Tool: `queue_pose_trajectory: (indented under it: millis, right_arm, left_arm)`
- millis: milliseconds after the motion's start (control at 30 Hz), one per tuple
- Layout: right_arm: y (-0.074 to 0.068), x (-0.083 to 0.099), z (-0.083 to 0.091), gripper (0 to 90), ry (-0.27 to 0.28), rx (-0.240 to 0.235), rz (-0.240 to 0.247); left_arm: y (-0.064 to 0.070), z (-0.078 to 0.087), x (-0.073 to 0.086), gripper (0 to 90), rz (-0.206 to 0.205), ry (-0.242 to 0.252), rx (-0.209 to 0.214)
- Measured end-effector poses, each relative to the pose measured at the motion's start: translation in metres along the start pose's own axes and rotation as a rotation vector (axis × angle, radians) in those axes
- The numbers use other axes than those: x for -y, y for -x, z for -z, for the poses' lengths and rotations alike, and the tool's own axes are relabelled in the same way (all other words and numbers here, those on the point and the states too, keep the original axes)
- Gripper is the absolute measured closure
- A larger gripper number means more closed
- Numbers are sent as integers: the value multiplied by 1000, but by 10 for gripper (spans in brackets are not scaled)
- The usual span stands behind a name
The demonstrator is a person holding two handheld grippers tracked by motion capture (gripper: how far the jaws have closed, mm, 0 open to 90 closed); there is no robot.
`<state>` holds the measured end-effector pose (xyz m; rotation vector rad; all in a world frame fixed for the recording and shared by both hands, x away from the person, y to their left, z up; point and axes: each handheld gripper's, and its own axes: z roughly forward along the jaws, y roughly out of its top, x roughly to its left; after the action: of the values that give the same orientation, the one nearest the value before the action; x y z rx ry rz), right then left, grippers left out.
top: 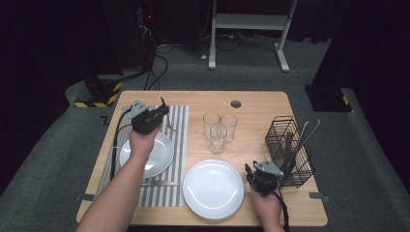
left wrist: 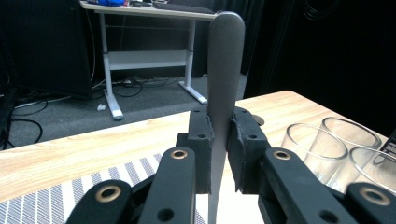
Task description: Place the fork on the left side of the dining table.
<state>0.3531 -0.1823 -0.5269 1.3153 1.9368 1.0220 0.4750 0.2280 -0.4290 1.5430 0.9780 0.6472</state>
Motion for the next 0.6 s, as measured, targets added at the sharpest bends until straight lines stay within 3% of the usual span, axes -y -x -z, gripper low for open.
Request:
queue_pose_trajectory:
  millis: [200,367,467,600]
  right_arm:
    - [-1,0,-1,623,-7,1,10]
    - [1,0,0,618,-6,-4,-6]
    - [1,0,-1,607,-6,-8,-6]
    - [1,0,-1,606,-10,-13,-10]
  left_arm:
    - [0,-7,3,798,11,7,9]
    - [3,-8,-10,798,-17,7,11]
    - [3,-7,-15,798,-10,17,5]
    - [0,-13,-10,798,-11,-9,-7]
